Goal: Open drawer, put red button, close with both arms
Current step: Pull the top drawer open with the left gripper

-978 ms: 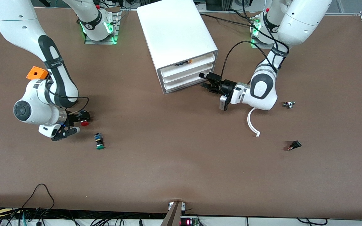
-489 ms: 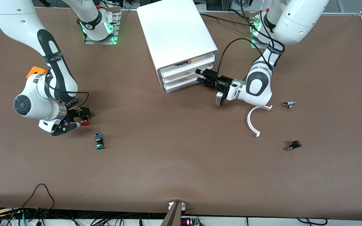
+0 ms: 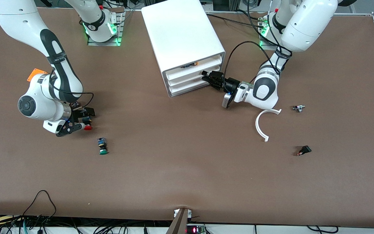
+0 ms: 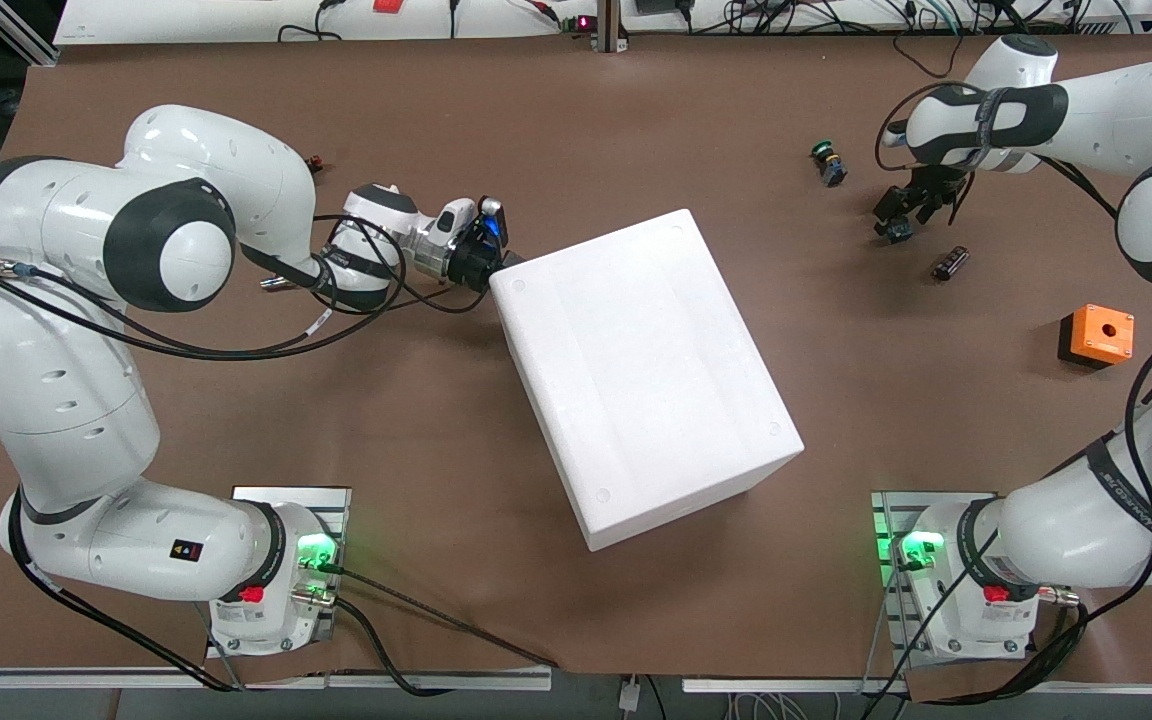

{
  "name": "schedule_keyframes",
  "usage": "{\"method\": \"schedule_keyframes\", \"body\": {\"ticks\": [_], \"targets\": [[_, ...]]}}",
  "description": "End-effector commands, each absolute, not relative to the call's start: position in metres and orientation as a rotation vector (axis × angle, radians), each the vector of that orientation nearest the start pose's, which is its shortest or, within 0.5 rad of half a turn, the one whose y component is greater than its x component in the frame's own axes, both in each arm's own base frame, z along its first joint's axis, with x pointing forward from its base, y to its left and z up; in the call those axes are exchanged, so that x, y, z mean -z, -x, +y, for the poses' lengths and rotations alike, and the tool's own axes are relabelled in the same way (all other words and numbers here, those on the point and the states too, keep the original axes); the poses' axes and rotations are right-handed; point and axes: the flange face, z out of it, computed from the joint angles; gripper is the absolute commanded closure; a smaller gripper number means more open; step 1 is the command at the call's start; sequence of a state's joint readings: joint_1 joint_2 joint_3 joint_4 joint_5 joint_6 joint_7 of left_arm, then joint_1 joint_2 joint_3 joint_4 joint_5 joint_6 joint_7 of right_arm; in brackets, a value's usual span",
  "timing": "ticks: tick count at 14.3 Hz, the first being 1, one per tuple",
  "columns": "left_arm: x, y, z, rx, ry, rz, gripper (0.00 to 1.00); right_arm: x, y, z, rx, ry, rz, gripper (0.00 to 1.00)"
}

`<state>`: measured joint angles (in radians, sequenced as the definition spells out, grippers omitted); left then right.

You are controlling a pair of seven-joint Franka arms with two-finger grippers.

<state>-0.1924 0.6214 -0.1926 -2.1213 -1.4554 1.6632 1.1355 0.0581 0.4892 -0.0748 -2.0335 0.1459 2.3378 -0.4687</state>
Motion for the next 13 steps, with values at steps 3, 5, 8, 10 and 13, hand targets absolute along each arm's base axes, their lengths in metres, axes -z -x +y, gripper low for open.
{"method": "schedule_keyframes", "body": {"ticks": [3, 5, 8, 10, 13], "targets": [[-0.145, -0.434, -0.286, 0.302, -1.555, -0.315, 0.90, -0.186, -0.571, -0.014, -0.207, 2.972, -0.583, 0.00], [-0.146, -0.434, -0.286, 0.304, -1.555, -0.313, 0.94, -0.182, -0.570, -0.015, -0.214, 2.972, -0.580, 0.00], [-0.149, -0.440, -0.284, 0.294, -1.556, -0.309, 1.00, -0.179, -0.570, -0.017, -0.220, 2.974, -0.586, 0.05], [-0.150, -0.444, -0.281, 0.291, -1.558, -0.302, 1.00, -0.179, -0.570, -0.017, -0.219, 2.978, -0.601, 0.10], [-0.156, -0.452, -0.282, 0.302, -1.567, -0.288, 1.00, -0.175, -0.571, -0.018, -0.223, 2.975, -0.610, 0.14]]}}
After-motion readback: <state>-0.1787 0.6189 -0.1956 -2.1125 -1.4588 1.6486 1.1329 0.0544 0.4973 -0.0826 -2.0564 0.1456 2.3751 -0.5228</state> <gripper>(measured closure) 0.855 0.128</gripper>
